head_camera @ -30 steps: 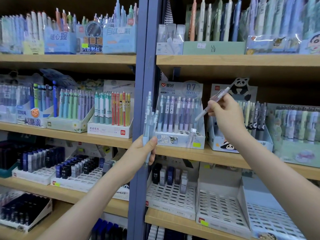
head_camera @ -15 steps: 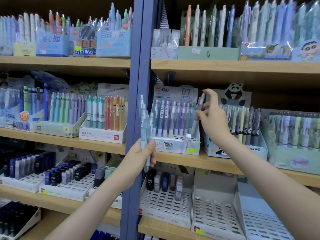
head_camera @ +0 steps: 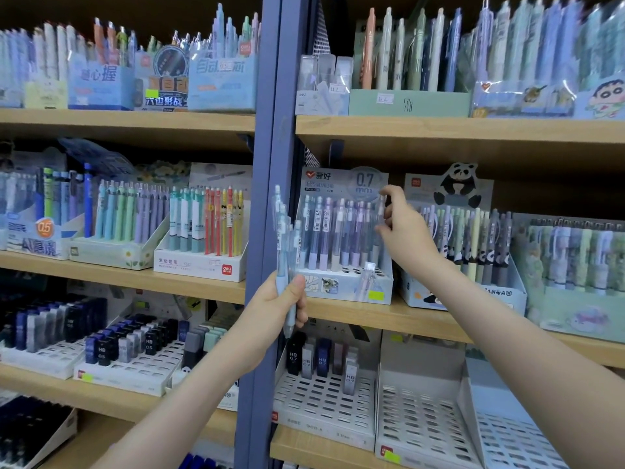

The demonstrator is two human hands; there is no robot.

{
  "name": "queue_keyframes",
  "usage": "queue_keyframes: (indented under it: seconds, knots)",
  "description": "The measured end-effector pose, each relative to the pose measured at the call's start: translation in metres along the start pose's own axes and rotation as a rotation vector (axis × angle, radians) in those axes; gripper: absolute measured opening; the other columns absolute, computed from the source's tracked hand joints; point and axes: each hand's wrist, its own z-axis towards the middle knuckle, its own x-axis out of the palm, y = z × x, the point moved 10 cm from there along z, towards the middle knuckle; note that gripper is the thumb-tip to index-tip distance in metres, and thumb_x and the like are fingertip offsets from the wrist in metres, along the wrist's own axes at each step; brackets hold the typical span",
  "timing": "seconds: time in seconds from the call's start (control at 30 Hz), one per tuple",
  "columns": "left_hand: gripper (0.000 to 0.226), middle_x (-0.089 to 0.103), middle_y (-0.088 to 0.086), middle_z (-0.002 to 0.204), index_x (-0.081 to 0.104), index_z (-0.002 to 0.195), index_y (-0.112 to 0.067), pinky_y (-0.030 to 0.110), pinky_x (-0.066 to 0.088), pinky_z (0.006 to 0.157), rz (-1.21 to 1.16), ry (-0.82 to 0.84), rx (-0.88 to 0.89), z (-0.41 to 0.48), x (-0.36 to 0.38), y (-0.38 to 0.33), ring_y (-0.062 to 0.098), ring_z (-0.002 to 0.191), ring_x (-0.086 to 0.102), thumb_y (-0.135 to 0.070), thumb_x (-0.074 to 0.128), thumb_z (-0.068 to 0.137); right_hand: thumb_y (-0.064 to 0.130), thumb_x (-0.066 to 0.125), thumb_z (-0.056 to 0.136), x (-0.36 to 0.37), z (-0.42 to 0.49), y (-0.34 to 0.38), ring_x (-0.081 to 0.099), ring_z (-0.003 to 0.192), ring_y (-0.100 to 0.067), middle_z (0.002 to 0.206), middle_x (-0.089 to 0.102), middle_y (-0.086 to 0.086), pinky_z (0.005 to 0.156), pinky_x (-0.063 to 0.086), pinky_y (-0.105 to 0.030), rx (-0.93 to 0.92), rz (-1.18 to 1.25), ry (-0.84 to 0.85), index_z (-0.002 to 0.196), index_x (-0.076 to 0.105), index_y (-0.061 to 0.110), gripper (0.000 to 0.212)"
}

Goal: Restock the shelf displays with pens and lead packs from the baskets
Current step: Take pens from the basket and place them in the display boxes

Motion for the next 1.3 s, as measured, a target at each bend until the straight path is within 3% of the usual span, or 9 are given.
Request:
queue_keyframes:
  seconds: [0.13, 0.33, 0.4, 0.47, 0.53, 0.67, 0.93, 1.13, 1.3]
  knots:
    - [0.037, 0.057, -0.006, 0.059, 0.049, 0.08, -0.012, 0.034, 0.047, 0.074, -0.013, -0.005, 0.009, 0.0, 0.0, 0.0, 0.013, 0.06, 0.054, -0.049, 0.048, 0.084, -0.001, 0.06, 0.087, 0.006, 0.01, -0.008, 0.045, 0.117, -0.027, 0.127, 0.049, -0.01, 0.097, 0.042, -0.041, 0.033, -0.147, 0.025, 0.136, 0.037, 0.016, 0.057]
    - [0.038, 0.057, -0.004, 0.059, 0.049, 0.079, -0.012, 0.03, 0.046, 0.07, -0.025, 0.028, -0.014, -0.003, 0.005, 0.001, 0.012, 0.059, 0.054, -0.049, 0.048, 0.083, -0.004, 0.057, 0.085, 0.014, 0.009, -0.011, 0.035, 0.126, -0.03, 0.137, 0.04, -0.014, 0.1, 0.034, -0.037, 0.067, -0.236, 0.11, 0.142, 0.03, 0.015, 0.066]
    - [0.038, 0.056, -0.002, 0.061, 0.049, 0.079, -0.012, 0.032, 0.046, 0.072, -0.048, 0.062, -0.033, -0.003, 0.008, 0.002, 0.013, 0.058, 0.053, -0.05, 0.05, 0.082, -0.001, 0.058, 0.086, 0.003, 0.003, -0.002, 0.034, 0.128, -0.029, 0.138, 0.039, -0.013, 0.103, 0.032, -0.038, 0.052, -0.209, 0.033, 0.144, 0.029, 0.012, 0.066]
    - [0.037, 0.054, -0.001, 0.063, 0.049, 0.08, -0.012, 0.032, 0.044, 0.071, -0.072, 0.112, -0.045, -0.005, 0.014, 0.001, 0.014, 0.057, 0.05, -0.049, 0.052, 0.082, 0.005, 0.057, 0.089, -0.015, -0.012, 0.021, 0.039, 0.122, -0.023, 0.131, 0.045, -0.008, 0.101, 0.035, -0.035, -0.021, -0.089, -0.085, 0.139, 0.035, 0.011, 0.055]
    - [0.035, 0.052, 0.0, 0.065, 0.049, 0.081, -0.012, 0.031, 0.042, 0.068, -0.089, 0.161, -0.043, -0.007, 0.019, 0.0, 0.014, 0.057, 0.048, -0.047, 0.053, 0.082, 0.017, 0.058, 0.092, -0.02, -0.032, 0.043, 0.048, 0.104, -0.013, 0.113, 0.053, -0.001, 0.09, 0.041, -0.023, -0.045, 0.135, -0.071, 0.126, 0.047, 0.015, 0.035]
    - [0.035, 0.052, -0.001, 0.065, 0.051, 0.082, -0.013, 0.03, 0.041, 0.065, -0.095, 0.24, -0.039, -0.011, 0.034, -0.004, 0.013, 0.057, 0.048, -0.047, 0.053, 0.088, 0.041, 0.066, 0.083, 0.018, -0.071, 0.071, 0.059, 0.085, -0.004, 0.088, 0.064, 0.01, 0.076, 0.047, -0.018, 0.056, 0.372, 0.317, 0.092, 0.064, 0.025, 0.019]
    - [0.033, 0.064, 0.002, 0.069, 0.057, 0.091, -0.005, 0.024, 0.052, 0.063, -0.135, 0.259, -0.064, -0.02, 0.044, -0.013, 0.013, 0.059, 0.059, -0.036, 0.045, 0.088, 0.021, 0.061, 0.091, 0.033, -0.087, 0.057, 0.059, 0.065, -0.003, 0.069, 0.063, 0.005, 0.07, 0.05, -0.024, 0.183, 0.539, 0.447, 0.08, 0.062, 0.012, 0.014]
    - [0.025, 0.074, 0.012, 0.098, 0.061, 0.11, -0.006, 0.03, 0.059, 0.073, -0.16, 0.146, -0.044, -0.015, 0.029, -0.016, 0.023, 0.082, 0.071, -0.017, 0.041, 0.101, 0.013, 0.051, 0.097, 0.001, -0.071, 0.028, 0.066, 0.067, -0.012, 0.08, 0.067, -0.007, 0.065, 0.056, -0.026, 0.32, 0.725, 0.173, 0.097, 0.058, 0.004, 0.011]
    - [0.026, 0.074, 0.008, 0.094, 0.063, 0.107, -0.009, 0.028, 0.058, 0.071, -0.21, 0.044, -0.027, -0.011, 0.01, -0.015, 0.019, 0.078, 0.071, -0.025, 0.046, 0.095, 0.018, 0.048, 0.099, -0.044, -0.051, -0.003, 0.067, 0.074, -0.01, 0.087, 0.067, -0.004, 0.072, 0.056, -0.024, 0.3, 0.624, -0.101, 0.104, 0.054, 0.011, 0.01]
